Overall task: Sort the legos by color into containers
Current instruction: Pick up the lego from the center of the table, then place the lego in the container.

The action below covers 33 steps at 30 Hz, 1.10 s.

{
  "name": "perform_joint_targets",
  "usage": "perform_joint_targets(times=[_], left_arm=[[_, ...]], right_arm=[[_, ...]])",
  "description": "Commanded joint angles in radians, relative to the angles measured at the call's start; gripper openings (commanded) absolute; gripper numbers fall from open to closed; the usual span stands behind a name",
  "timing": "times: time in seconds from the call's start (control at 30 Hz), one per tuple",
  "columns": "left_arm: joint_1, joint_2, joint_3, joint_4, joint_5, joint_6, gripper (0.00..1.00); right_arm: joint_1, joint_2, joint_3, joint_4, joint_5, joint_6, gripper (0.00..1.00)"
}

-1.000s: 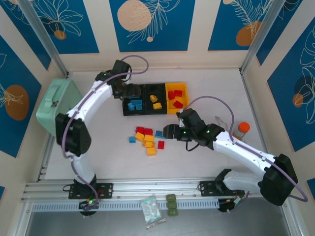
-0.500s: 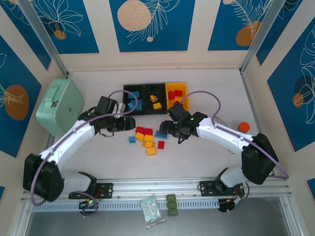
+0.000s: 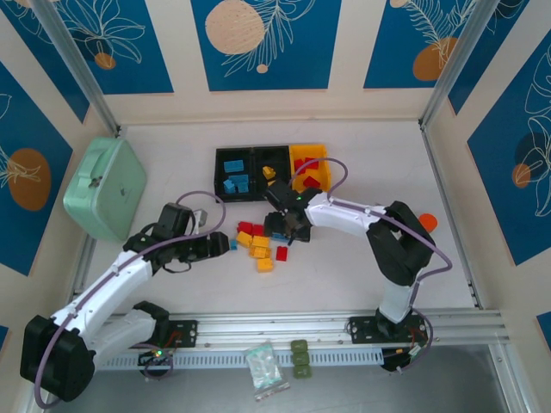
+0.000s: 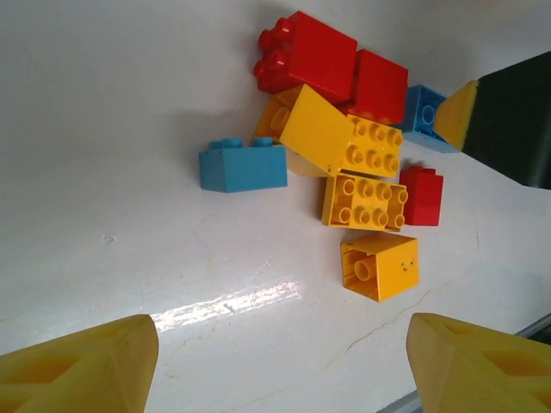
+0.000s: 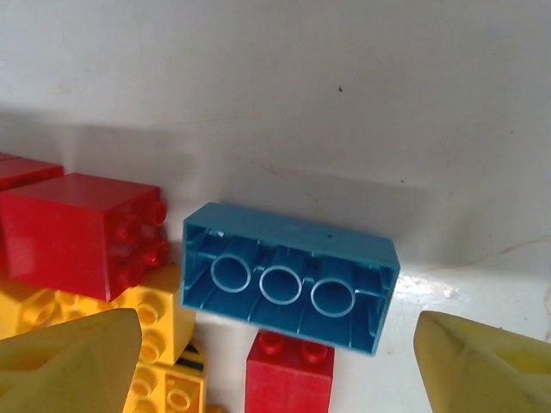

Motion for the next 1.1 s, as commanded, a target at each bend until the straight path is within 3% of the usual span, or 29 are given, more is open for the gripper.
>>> perform_joint_targets(times=[0.0, 0.23, 0.4, 0.67, 0.87, 1.07], left_arm=[[-0.007, -0.010, -0.013, 0.024, 0.021, -0.014, 0.76], [-0.006, 0.001, -0.021, 0.039, 0.020, -0.021, 0.76], [-0.006, 0.009, -0.026, 0.051, 0.028, -0.034, 0.75], [-0.006, 0.002, -0.041, 0.072, 0.010, -0.094, 0.76], [-0.005, -0.046, -0.059, 0.035, -0.039, -0.136, 0.76], [-0.005, -0.079, -0.073, -0.004, -0.050, -0.159, 0.76]], right_arm=[[0.001, 0.035, 0.037, -0.033, 0.030, 0.028, 0.83], [-0.011, 0.084, 0.035, -0.014, 0.026, 0.024, 0.78], [-0.013, 0.079, 0.040, -0.020, 0.037, 0.010, 0.64], [-0.002, 0.009, 0.086, -0.071, 0.075, -0.045, 0.61], [-0.003, 0.016, 0.211, -0.104, 0.076, -0.112, 0.61], [-0.027, 0.139, 0.438, -0.148, 0.060, -0.195, 0.61]])
